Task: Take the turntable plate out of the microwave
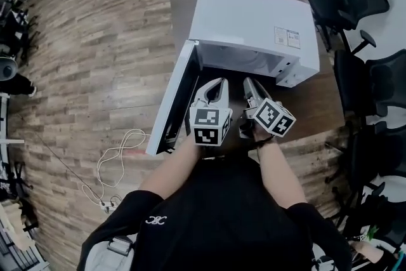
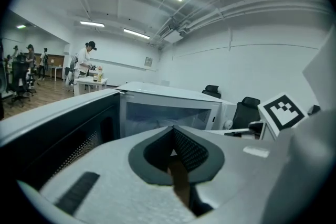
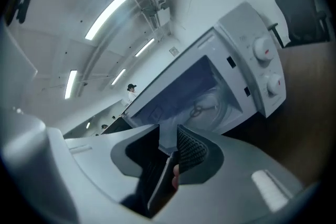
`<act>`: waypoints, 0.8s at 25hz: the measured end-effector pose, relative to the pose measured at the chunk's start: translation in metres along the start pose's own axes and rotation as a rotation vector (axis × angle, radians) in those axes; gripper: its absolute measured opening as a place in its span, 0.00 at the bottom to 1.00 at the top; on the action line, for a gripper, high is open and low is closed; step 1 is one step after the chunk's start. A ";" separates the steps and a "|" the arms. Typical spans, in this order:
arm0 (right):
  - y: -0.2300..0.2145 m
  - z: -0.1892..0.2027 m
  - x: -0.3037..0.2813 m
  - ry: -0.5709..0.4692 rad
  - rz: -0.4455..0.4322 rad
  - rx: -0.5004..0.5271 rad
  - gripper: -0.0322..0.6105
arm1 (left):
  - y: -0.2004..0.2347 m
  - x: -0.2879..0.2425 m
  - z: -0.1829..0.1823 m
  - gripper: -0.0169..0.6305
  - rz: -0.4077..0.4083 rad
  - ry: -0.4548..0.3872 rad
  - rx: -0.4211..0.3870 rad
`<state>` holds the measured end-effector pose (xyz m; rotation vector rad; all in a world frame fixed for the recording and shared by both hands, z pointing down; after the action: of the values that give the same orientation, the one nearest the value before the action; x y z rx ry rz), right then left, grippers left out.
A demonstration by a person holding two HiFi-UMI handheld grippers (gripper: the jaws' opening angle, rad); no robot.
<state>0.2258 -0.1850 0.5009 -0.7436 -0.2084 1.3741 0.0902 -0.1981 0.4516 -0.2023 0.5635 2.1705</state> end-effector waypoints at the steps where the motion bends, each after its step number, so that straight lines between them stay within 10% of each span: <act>1: -0.005 0.001 -0.007 -0.001 -0.011 -0.050 0.21 | 0.004 -0.001 0.000 0.04 -0.016 0.001 0.003; 10: -0.063 0.029 -0.064 0.004 -0.029 -0.486 0.23 | 0.030 -0.009 0.007 0.04 -0.124 0.033 0.003; 20: -0.084 0.048 -0.096 0.002 -0.011 -0.638 0.24 | 0.042 -0.014 0.018 0.04 -0.149 0.048 0.016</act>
<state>0.2471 -0.2592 0.6137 -1.2659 -0.6666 1.2998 0.0665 -0.2221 0.4861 -0.2800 0.5750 2.0206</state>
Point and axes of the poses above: the fingertips, and each gripper's own axes: x backward along the fingers, y to its left, z out of its underside, the point moved 5 cm from there along x, backward along the fingers, and after that the axes turned 7 degrees about x, right-handed, at the moved point
